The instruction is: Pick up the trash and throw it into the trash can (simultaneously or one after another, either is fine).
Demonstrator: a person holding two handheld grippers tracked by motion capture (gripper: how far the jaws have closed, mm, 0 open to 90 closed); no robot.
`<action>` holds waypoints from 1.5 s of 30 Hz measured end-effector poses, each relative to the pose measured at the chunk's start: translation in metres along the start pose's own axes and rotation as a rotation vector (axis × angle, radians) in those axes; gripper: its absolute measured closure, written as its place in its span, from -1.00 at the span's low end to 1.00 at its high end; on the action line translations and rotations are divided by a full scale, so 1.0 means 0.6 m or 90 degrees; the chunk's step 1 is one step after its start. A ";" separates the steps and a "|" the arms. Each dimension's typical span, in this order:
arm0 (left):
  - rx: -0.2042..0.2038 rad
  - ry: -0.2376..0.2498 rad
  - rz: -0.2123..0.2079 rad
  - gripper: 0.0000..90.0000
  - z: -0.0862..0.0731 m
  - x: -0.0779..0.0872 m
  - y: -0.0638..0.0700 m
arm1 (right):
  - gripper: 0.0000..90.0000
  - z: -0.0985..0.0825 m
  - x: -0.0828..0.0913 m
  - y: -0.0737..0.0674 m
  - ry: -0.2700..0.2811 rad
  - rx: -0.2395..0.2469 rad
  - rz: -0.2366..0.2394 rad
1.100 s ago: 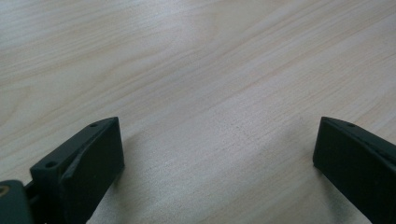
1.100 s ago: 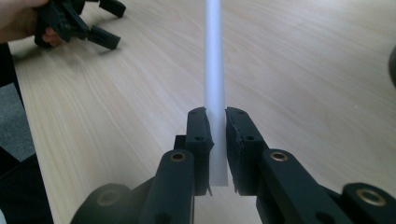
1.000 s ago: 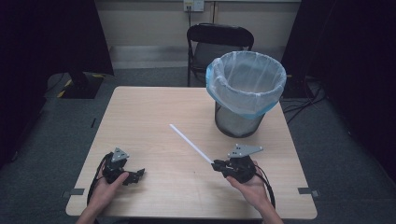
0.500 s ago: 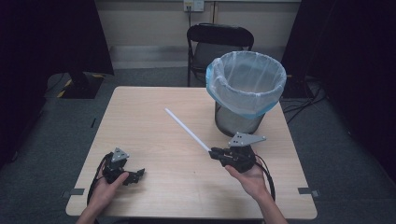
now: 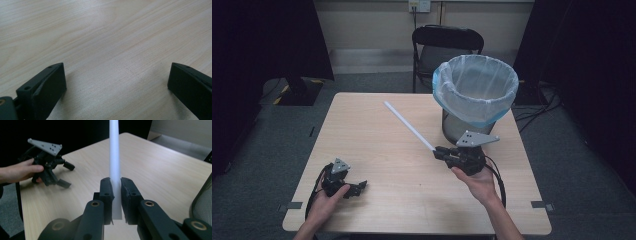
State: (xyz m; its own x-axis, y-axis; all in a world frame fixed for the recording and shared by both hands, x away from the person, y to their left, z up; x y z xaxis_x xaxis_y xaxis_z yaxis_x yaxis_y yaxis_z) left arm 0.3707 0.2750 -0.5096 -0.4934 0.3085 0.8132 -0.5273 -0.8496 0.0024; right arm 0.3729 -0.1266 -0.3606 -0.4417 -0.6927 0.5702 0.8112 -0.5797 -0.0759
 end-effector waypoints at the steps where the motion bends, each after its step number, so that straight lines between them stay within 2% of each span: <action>1: 0.001 0.001 -0.001 -0.97 0.000 0.000 0.000 | 0.79 0.005 0.003 0.001 0.005 0.001 0.000; 12: 0.001 0.001 -0.001 -0.97 0.000 0.000 0.000 | 0.79 0.073 0.029 0.019 0.057 0.018 -0.014; 21: 0.000 0.000 0.000 -0.97 0.000 0.000 0.000 | 0.79 0.110 0.045 0.034 0.082 0.020 -0.012; 32: 0.000 0.000 0.000 -0.97 0.000 0.000 0.000 | 0.79 0.138 0.053 0.056 0.101 0.014 -0.015; 34: 0.000 0.000 0.000 -0.97 0.000 0.000 0.000 | 0.79 0.144 0.057 0.057 0.106 0.021 -0.026; 45: 0.001 0.001 -0.001 -0.97 0.000 0.000 0.000 | 0.79 0.174 0.075 0.086 0.119 0.015 -0.042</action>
State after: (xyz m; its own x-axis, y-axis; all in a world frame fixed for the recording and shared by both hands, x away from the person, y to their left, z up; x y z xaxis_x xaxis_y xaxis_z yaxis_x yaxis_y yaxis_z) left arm 0.3707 0.2748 -0.5097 -0.4938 0.3099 0.8125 -0.5267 -0.8501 0.0041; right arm 0.4351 -0.1427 -0.2535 -0.5557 -0.7227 0.4110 0.7860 -0.6178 -0.0237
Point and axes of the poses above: each handheld gripper's, and its own axes: x roughly backward along the jaws, z roughly out of its top, y roughly to its right, the point moved 1 cm from there along -x, roughly forward along the jaws, and after that the axes turned 10 degrees about -y, right-handed, at the moved point
